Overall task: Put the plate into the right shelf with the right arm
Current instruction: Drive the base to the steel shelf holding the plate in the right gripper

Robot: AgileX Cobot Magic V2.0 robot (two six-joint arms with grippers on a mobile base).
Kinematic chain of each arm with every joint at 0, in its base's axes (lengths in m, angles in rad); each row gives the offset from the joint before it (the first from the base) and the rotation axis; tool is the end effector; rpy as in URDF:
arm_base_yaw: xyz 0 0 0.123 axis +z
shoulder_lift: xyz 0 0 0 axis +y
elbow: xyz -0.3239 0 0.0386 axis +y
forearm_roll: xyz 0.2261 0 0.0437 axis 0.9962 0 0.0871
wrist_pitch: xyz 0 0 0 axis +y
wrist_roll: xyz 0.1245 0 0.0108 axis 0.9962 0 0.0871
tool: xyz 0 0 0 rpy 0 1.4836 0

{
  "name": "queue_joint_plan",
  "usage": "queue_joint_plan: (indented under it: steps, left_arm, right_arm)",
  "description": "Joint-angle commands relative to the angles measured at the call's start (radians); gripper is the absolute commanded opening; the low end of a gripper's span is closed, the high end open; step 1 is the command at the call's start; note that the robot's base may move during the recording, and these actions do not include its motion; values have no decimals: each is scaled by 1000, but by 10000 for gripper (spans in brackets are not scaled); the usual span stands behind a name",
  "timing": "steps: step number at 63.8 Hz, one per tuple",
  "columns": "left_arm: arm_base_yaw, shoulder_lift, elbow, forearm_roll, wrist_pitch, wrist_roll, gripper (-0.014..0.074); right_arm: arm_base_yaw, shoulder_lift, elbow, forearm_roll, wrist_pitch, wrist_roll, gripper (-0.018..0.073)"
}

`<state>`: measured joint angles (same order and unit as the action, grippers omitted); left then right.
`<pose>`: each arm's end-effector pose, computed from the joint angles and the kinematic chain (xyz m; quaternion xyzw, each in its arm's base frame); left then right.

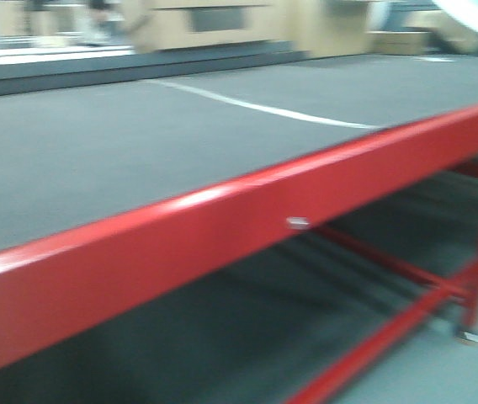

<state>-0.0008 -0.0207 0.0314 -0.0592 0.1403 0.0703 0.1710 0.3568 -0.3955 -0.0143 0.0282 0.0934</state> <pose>0.0266 -0.0011 0.1881 0.0074 0.7292 0.0007 0.6843 0.0578 0.0099 0.3368 -0.0307 0.6710 0.0923 0.7350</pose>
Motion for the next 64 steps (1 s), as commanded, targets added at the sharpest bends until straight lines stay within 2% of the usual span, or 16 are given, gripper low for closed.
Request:
queue_joint_plan:
  steps: [1,64]
  left_arm:
    - [-6,-2,8,-4,-89,3,-47]
    - [-6,-2,8,-4,-89,3,-47]
  right_arm:
    - [-5,5,-29,-6,-88,-5,54]
    - [-5,5,-29,-6,-88,-5,54]
